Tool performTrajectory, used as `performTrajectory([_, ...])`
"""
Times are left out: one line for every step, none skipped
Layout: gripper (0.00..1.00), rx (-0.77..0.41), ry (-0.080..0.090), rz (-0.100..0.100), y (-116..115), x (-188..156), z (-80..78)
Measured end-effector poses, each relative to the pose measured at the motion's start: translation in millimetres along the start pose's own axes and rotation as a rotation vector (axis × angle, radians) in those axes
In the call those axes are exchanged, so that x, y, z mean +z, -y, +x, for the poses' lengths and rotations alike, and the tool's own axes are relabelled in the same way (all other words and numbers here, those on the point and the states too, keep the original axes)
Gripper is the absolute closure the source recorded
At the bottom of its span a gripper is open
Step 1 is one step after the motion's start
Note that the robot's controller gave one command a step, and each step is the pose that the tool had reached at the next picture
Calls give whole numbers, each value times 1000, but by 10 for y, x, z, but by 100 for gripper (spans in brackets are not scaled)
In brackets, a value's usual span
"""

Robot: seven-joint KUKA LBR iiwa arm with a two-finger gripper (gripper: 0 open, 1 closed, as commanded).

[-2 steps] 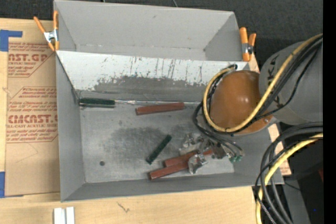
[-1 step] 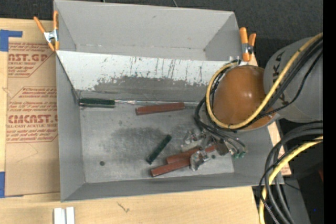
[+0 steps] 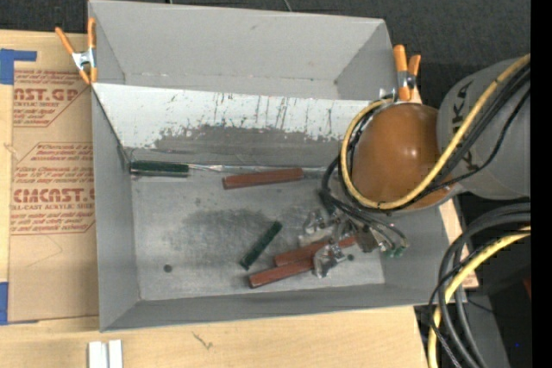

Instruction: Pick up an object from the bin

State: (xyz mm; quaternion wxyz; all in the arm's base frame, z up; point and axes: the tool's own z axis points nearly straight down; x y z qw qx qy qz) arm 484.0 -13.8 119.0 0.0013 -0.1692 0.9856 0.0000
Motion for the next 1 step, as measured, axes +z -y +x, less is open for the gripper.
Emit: performTrajectory([100,0,-1,0,-1,-58,4])
